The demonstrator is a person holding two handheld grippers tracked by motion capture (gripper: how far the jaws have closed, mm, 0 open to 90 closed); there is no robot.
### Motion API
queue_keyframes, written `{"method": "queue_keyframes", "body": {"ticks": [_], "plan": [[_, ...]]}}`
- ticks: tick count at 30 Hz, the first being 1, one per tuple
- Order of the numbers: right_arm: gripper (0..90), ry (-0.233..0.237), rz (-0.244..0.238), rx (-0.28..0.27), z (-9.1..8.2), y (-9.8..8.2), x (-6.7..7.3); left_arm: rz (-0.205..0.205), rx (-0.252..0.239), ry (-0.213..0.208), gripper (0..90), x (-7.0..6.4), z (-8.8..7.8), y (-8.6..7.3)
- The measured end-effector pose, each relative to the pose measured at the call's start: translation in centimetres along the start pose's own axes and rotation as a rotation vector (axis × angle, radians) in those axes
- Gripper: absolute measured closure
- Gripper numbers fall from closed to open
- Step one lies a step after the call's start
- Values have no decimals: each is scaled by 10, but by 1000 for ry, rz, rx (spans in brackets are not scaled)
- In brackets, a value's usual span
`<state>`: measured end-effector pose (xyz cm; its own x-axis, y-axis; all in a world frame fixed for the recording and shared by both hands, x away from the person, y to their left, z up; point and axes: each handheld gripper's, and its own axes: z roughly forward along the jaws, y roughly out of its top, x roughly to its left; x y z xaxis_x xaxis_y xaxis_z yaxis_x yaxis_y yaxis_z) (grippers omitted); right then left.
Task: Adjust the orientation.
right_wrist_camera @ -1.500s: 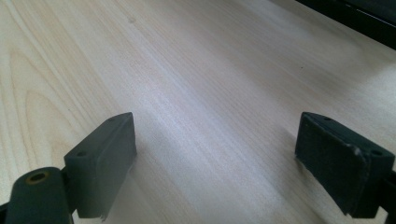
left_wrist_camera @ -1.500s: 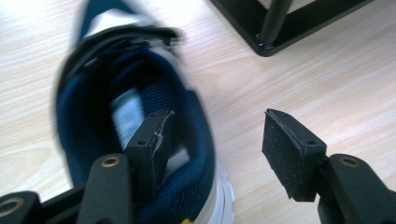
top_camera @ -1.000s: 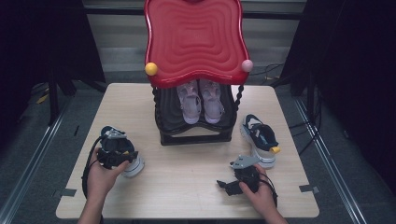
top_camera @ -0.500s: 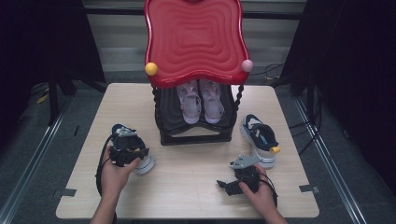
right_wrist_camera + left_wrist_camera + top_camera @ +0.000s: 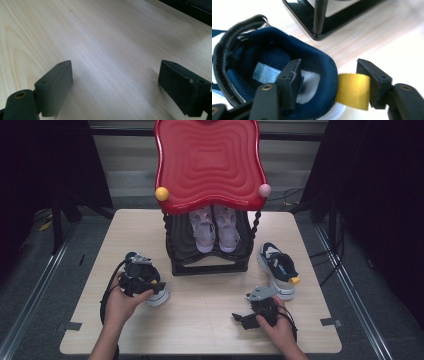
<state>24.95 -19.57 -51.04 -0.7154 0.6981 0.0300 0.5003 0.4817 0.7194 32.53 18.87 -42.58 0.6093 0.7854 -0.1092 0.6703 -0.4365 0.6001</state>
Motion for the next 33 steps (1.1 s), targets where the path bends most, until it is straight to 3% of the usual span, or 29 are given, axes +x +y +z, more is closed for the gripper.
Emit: {"method": "queue_keyframes", "body": {"ticks": [9,11,13,17,19,20,26,33], "plan": [[120,0,-1,-1,0,0,0,78,139,-35,310,8,-3,10],[120,1,-1,-1,0,0,0,114,169,-23,315,8,-3,12],[120,2,0,-1,0,0,0,125,198,-26,317,7,-2,14],[120,2,0,-1,0,0,0,201,242,-19,340,4,0,20],[120,2,0,-1,0,0,0,212,262,-18,345,3,1,22],[120,2,0,-1,0,0,0,236,280,-16,350,5,2,23],[120,2,0,-1,0,0,0,283,345,-31,377,2,8,32],[120,2,0,-1,0,0,0,303,410,-64,445,1,19,38]]}}
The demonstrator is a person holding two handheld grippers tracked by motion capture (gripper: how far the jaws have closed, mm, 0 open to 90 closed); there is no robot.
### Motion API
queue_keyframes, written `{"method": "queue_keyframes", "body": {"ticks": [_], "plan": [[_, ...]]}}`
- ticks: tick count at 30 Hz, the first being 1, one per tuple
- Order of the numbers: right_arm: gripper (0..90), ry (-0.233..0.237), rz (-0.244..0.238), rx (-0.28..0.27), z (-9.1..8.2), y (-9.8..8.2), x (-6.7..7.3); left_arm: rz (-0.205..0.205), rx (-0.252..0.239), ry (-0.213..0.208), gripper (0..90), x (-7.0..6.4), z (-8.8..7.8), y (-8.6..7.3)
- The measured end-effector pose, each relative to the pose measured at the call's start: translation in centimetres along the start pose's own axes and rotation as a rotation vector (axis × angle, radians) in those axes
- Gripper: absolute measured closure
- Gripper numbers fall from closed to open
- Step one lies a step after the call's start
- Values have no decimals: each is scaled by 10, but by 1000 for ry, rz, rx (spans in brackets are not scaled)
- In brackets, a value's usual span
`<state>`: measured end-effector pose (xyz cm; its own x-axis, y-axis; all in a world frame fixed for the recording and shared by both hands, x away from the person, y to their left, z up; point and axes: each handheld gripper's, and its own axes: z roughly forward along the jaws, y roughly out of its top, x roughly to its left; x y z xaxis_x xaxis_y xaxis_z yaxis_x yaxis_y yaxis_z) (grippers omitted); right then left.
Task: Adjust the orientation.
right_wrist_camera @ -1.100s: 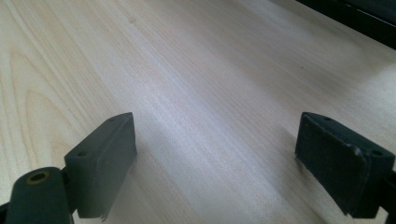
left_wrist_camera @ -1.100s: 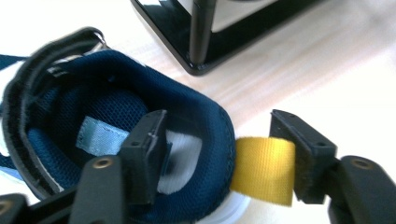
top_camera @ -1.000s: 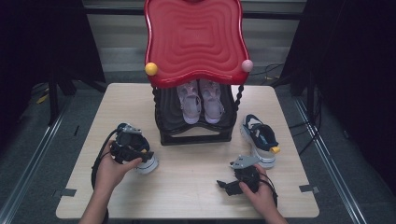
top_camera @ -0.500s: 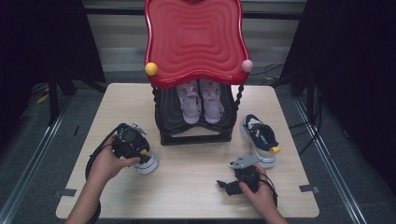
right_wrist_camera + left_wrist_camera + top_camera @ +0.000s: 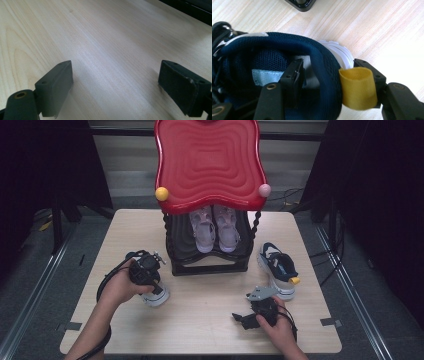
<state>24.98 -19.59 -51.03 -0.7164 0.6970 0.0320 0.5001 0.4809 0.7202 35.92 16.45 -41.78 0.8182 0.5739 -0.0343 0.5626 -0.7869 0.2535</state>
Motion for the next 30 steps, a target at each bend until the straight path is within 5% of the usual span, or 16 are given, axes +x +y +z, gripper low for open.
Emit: {"method": "queue_keyframes", "body": {"ticks": [5,9,13,23,30], "plan": [[120,0,1,0,0,0,0,2,50,-27,509,2,5,2],[120,0,1,0,0,0,0,2,45,-15,634,-3,2,3],[120,0,0,0,0,0,0,-9,44,-34,668,-6,1,1],[120,4,-4,0,0,0,0,36,74,-76,647,-14,2,1],[120,4,-5,1,0,0,-1,18,113,-116,613,-11,8,3]]}}
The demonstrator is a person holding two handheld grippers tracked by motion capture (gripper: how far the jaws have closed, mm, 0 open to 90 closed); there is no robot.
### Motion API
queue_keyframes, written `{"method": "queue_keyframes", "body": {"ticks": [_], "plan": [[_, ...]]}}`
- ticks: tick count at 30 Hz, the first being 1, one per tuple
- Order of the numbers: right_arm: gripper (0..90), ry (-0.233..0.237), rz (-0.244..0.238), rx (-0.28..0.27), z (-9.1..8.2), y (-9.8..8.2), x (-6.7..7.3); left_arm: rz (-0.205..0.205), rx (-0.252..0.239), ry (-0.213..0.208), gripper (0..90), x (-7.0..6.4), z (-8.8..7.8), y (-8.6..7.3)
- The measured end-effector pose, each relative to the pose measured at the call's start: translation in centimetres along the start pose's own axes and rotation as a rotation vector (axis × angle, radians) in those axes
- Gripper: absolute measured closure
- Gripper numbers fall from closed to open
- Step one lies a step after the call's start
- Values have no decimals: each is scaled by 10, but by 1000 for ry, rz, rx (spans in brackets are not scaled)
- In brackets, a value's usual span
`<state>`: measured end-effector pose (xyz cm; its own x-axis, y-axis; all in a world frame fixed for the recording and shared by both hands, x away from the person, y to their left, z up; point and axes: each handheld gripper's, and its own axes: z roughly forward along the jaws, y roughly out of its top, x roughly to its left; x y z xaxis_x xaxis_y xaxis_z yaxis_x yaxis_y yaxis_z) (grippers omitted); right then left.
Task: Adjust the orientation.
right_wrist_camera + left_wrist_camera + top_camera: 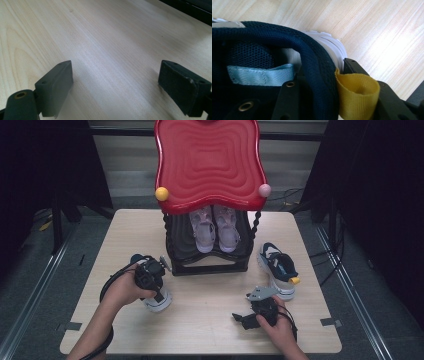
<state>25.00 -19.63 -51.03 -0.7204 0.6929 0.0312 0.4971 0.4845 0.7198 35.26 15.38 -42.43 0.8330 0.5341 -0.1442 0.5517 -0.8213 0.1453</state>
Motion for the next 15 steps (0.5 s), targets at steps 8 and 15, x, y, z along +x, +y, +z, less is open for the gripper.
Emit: {"method": "queue_keyframes", "body": {"ticks": [8,15], "plan": [[120,0,0,0,0,0,0,-4,5,-17,653,-1,2,0],[120,0,0,0,0,0,0,-15,6,-39,717,-3,5,0]]}}
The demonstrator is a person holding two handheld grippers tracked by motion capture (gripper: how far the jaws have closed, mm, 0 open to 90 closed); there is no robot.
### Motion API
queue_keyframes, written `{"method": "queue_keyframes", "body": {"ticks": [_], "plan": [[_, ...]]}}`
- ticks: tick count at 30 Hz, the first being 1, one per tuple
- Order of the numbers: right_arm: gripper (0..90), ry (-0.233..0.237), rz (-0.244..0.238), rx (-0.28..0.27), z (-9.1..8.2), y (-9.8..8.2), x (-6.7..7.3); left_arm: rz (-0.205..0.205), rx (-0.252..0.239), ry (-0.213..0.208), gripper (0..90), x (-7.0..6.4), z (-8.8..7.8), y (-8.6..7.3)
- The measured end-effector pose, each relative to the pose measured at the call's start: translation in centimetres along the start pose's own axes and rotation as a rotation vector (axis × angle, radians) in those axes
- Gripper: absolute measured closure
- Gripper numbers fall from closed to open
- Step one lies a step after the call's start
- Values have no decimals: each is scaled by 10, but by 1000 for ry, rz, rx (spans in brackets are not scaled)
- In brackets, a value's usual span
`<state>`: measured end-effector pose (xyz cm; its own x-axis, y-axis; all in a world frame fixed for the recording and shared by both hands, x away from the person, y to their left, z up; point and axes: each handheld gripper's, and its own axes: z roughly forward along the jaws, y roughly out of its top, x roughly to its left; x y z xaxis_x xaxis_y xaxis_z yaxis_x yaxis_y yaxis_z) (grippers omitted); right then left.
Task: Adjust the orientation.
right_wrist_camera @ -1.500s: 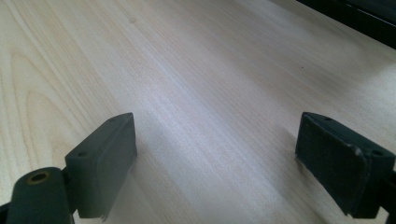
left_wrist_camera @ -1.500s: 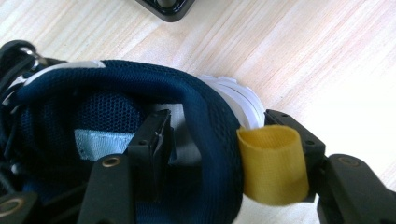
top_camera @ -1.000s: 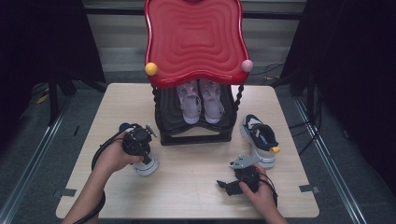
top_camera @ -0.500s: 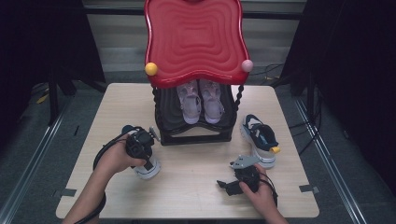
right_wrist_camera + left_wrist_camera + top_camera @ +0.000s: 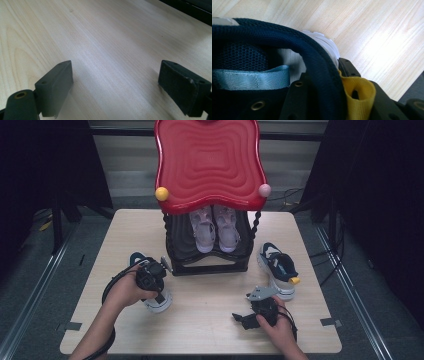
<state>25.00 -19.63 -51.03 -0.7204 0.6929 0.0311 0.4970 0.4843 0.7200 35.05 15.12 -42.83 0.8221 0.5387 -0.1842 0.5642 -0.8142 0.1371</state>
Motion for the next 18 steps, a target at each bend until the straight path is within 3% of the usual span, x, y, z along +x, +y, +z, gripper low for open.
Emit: {"method": "queue_keyframes", "body": {"ticks": [12,18], "plan": [[120,0,0,0,0,0,0,4,12,10,761,-6,-1,0],[120,0,0,0,0,0,0,6,8,15,763,-7,-11,-2]]}}
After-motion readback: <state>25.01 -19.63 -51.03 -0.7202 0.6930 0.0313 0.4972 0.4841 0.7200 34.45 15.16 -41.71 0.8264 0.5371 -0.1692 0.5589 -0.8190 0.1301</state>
